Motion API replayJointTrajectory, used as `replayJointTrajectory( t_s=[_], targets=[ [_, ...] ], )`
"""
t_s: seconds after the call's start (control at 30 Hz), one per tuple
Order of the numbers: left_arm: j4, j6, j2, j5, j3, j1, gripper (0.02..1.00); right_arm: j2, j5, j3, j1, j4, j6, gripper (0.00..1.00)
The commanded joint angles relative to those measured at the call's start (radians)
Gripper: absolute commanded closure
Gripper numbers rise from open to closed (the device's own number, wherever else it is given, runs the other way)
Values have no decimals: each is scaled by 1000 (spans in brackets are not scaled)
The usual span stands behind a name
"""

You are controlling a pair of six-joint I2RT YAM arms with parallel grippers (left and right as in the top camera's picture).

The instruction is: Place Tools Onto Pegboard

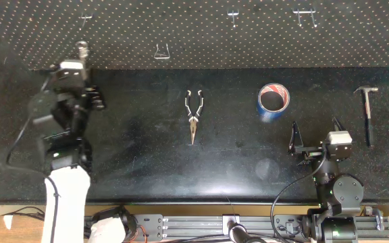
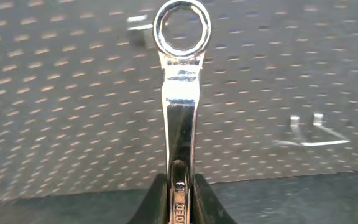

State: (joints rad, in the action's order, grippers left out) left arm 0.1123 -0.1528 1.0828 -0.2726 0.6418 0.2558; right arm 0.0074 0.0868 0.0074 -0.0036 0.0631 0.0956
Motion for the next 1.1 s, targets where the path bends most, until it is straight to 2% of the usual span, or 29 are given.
replayJointTrajectory(
  t_s=[0.03, 0.13, 0.43, 0.73, 0.97, 1.1],
  targets=[
    [61, 26, 30, 168, 6, -121, 991, -6, -1, -3, -2, 4, -7, 25],
    [143, 25, 82, 240, 6, -118, 993, -6, -1, -3, -2, 4, -7, 25],
    [234, 26, 160, 316, 7, -118, 993, -6, -1, -3, -2, 4, -7, 25],
    [267, 45, 185, 319, 50, -117, 991, -6, -1, -3, -2, 4, -7, 25],
    [266, 90, 205, 320, 68, -72, 991, -6, -1, -3, -2, 4, -7, 25],
    [259, 93, 225, 259, 68, -73, 991, -6, -1, -3, -2, 4, -7, 25]
  ],
)
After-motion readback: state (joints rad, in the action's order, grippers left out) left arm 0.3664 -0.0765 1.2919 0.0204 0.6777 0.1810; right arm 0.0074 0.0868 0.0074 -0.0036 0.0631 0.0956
